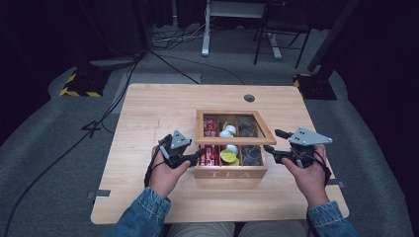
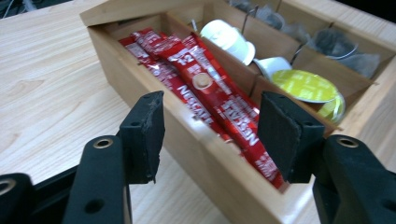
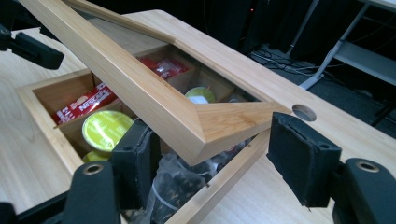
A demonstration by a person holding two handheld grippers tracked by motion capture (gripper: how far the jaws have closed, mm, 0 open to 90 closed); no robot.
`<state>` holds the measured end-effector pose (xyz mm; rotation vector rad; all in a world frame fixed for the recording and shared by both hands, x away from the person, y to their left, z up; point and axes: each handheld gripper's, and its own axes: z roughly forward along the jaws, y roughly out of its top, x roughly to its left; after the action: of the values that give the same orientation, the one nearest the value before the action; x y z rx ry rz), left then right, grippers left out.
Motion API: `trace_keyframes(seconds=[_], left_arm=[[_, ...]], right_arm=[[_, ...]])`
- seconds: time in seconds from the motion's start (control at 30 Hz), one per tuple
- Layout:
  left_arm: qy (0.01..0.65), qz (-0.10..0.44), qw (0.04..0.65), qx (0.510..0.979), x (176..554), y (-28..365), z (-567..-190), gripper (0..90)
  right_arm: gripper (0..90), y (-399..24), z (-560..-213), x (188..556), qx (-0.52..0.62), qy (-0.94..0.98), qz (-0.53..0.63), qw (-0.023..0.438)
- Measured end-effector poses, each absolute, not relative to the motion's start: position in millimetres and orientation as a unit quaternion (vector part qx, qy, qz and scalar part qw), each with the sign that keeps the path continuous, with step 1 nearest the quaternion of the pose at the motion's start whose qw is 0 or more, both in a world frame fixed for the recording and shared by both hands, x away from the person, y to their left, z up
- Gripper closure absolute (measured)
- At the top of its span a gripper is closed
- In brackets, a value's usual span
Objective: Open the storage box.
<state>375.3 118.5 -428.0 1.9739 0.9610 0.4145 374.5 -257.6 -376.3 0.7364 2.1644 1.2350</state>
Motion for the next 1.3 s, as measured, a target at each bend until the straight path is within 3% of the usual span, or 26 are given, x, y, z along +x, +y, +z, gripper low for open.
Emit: trace_keyframes(seconds=[0.4, 0.73, 1.3], left_arm=[[0.411, 0.164, 0.421, 0.792, 385, 146, -432, 37.5], [0.418, 0.147, 0.427, 0.788, 390, 157, -438, 40.3], [0.451, 0.187, 0.393, 0.779, 363, 197, -445, 40.5]], right_arm=[[39.6, -250, -354, 393, 0.266, 0.801, 0.462, 0.273], [42.0, -249, -337, 410, 0.269, 0.789, 0.485, 0.265], [45.3, -248, -313, 450, 0.271, 0.767, 0.520, 0.259]])
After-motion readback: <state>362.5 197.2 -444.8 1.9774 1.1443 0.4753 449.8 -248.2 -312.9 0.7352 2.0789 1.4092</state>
